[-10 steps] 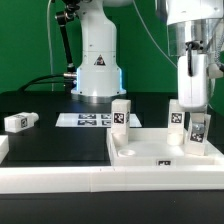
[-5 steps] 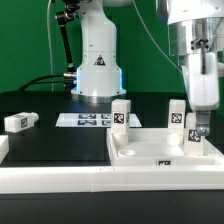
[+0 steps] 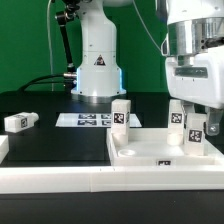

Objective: Assemble square table

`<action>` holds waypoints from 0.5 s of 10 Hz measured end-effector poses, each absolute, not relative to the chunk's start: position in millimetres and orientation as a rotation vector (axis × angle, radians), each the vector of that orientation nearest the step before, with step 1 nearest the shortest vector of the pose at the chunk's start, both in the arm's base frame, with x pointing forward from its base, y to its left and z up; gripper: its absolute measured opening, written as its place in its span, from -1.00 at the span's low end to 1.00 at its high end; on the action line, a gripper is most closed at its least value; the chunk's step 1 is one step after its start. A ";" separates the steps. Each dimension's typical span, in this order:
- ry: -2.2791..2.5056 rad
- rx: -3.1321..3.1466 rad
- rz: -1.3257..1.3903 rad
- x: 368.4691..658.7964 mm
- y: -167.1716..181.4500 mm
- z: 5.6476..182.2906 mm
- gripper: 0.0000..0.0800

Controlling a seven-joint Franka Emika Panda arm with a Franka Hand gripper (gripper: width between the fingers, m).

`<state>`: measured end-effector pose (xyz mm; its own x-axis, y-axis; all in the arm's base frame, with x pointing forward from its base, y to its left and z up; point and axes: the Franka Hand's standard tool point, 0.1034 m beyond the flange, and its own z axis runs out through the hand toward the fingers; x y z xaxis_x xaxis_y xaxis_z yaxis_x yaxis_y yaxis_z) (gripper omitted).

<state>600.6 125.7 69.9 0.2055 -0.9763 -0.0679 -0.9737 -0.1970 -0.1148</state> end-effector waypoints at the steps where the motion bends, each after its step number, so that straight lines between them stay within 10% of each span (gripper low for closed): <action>1: 1.800 -2.429 -0.031 600.5 126.0 70.8 0.62; 5: 1.293 -2.776 -0.082 600.6 122.9 70.7 0.62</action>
Offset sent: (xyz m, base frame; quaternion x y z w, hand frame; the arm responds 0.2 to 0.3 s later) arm 0.0027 -0.0021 0.0024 -0.0278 0.0171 -0.2093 0.9773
